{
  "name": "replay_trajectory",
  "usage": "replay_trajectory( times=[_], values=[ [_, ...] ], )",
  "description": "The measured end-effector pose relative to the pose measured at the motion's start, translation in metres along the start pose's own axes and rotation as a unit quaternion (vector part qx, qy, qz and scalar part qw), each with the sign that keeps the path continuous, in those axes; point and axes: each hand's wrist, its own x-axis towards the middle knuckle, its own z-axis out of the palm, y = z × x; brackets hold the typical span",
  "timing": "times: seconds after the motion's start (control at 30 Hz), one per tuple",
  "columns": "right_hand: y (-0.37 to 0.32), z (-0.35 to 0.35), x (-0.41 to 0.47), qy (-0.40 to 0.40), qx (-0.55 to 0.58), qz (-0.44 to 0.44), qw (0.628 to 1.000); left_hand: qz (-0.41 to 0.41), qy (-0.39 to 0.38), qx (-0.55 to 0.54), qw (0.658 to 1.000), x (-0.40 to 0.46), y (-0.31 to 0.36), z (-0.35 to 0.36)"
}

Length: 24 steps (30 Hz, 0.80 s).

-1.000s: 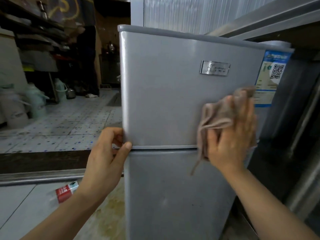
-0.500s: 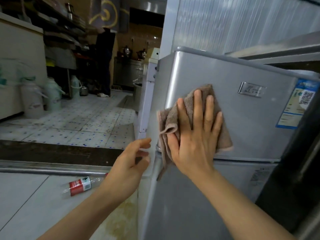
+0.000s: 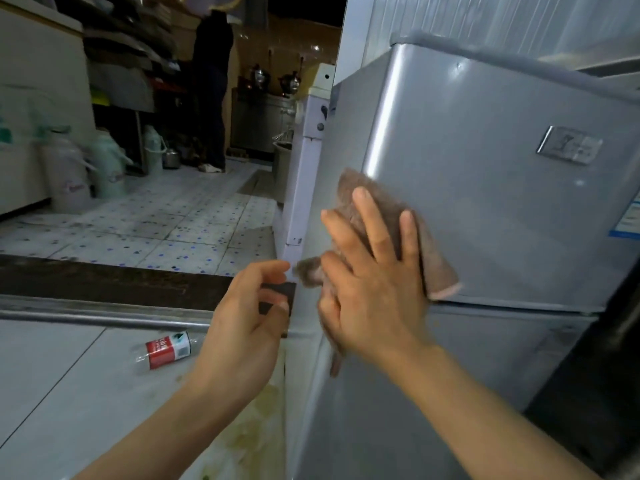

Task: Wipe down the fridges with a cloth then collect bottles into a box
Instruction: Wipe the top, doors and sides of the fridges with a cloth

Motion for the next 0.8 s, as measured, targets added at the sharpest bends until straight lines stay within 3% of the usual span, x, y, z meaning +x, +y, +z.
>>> replay_trajectory(
  times=[0.13, 0.3, 0.5, 0.8],
  values=[
    [-0.007, 0.014, -0.023, 0.026, 0.007, 0.015, 1.000, -0.011, 0.000, 0.013, 1.000, -0.006, -0.004, 0.001],
    [0.014, 0.016, -0.066, 0.032, -0.009, -0.033, 0.999, -0.033, 0.008, 0.014, 0.999, -0.013, 0.002, 0.009],
    [0.090, 0.016, -0.131, -0.002, -0.036, 0.070, 0.997, -0.011, -0.009, 0.045, 0.999, -0.011, 0.019, 0.027],
    [0.002, 0.024, -0.056, 0.072, 0.054, 0.028, 0.996, 0.002, -0.031, -0.021, 0.999, -0.003, 0.037, 0.034]
  ],
)
